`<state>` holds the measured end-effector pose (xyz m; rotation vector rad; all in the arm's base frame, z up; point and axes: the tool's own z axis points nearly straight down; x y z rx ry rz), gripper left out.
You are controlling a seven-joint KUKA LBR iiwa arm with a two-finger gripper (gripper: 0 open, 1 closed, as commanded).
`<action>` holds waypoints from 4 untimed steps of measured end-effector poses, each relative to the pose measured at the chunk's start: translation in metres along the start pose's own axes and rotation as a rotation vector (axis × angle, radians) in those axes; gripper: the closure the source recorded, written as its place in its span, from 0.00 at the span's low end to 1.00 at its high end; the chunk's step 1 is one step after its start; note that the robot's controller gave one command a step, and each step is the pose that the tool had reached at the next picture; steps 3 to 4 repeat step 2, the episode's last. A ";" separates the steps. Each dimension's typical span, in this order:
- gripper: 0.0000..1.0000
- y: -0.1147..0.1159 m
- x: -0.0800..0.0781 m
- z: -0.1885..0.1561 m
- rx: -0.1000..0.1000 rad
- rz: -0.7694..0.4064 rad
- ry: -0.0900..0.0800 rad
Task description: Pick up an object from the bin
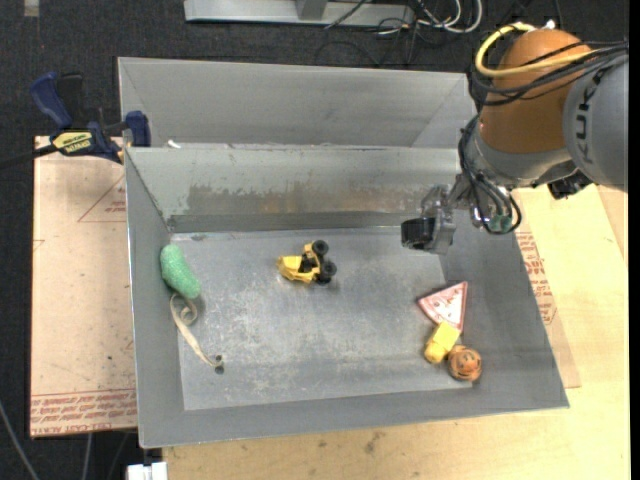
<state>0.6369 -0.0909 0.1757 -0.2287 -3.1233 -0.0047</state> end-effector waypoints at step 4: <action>1.00 0.039 -0.009 -0.061 0.000 -0.019 -0.017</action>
Offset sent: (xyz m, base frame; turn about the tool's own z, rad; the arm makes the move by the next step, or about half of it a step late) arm 0.0142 0.0229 0.0596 -0.0244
